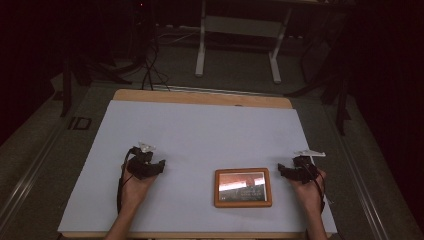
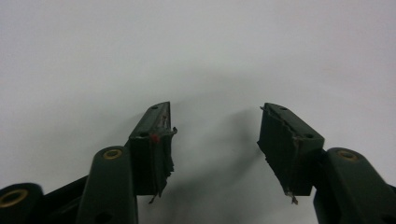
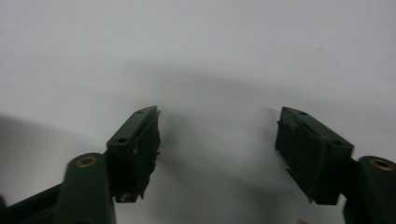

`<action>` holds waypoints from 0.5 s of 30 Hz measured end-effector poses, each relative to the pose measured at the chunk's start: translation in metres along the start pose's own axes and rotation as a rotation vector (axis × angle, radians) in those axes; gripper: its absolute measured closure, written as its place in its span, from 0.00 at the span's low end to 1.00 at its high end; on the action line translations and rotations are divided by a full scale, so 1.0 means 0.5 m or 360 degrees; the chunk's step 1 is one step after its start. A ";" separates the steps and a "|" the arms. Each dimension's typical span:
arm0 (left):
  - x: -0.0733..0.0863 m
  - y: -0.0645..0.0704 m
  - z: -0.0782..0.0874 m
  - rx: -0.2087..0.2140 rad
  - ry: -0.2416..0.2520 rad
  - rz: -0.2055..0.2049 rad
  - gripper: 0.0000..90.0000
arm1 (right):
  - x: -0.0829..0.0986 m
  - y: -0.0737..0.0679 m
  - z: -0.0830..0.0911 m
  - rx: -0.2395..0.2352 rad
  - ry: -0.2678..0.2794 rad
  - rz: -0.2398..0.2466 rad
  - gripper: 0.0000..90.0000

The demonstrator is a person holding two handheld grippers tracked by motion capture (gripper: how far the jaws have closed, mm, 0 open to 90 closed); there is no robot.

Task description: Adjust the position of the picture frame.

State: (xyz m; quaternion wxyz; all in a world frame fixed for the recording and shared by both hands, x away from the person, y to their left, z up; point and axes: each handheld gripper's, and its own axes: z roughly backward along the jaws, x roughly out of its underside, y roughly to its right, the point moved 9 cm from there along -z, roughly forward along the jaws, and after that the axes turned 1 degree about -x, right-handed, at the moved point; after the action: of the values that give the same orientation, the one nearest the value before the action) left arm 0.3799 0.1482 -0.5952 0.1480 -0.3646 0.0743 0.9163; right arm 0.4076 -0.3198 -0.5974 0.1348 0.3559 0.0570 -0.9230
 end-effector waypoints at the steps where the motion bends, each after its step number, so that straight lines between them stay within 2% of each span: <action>1: -0.002 0.002 0.007 0.0018 0.0015 -0.0030 0.52 | -0.001 -0.008 0.002 -0.0038 -0.0004 0.0019 0.37; 2: -0.006 0.004 0.014 0.0029 0.0032 -0.0056 0.53 | -0.001 -0.016 0.003 -0.0075 -0.0011 0.0048 0.38; 3: -0.006 0.004 0.014 0.0029 0.0032 -0.0056 0.54 | -0.001 -0.016 0.003 -0.0075 -0.0011 0.0048 0.38; 4: -0.015 0.009 0.028 0.0071 0.0084 -0.0083 0.54 | -0.001 -0.022 0.005 -0.0089 -0.0021 0.0091 0.40; 5: -0.018 0.011 0.033 0.0086 0.0109 -0.0085 0.56 | -0.004 -0.031 0.012 -0.0103 -0.0023 0.0156 0.42; 8: -0.022 0.014 0.041 0.0121 0.0149 -0.0080 0.60 | -0.007 -0.045 0.027 -0.0183 -0.0009 0.0198 0.46; 9: -0.021 0.016 0.045 0.0168 0.0158 -0.0064 0.61 | -0.007 -0.050 0.032 -0.0215 -0.0003 0.0202 0.48; 10: -0.021 0.016 0.045 0.0168 0.0158 -0.0064 0.61 | -0.007 -0.052 0.036 -0.0236 0.0001 0.0199 0.49; 15: -0.023 0.032 0.047 0.0277 0.0171 -0.0065 0.65 | -0.005 -0.064 0.054 -0.0375 0.0028 0.0161 0.54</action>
State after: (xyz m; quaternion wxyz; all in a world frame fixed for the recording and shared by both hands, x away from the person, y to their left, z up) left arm 0.3677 0.1363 -0.5699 0.1936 -0.4003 0.1541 0.8823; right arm 0.3827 -0.2942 -0.5755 0.2217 0.3482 0.1482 -0.8987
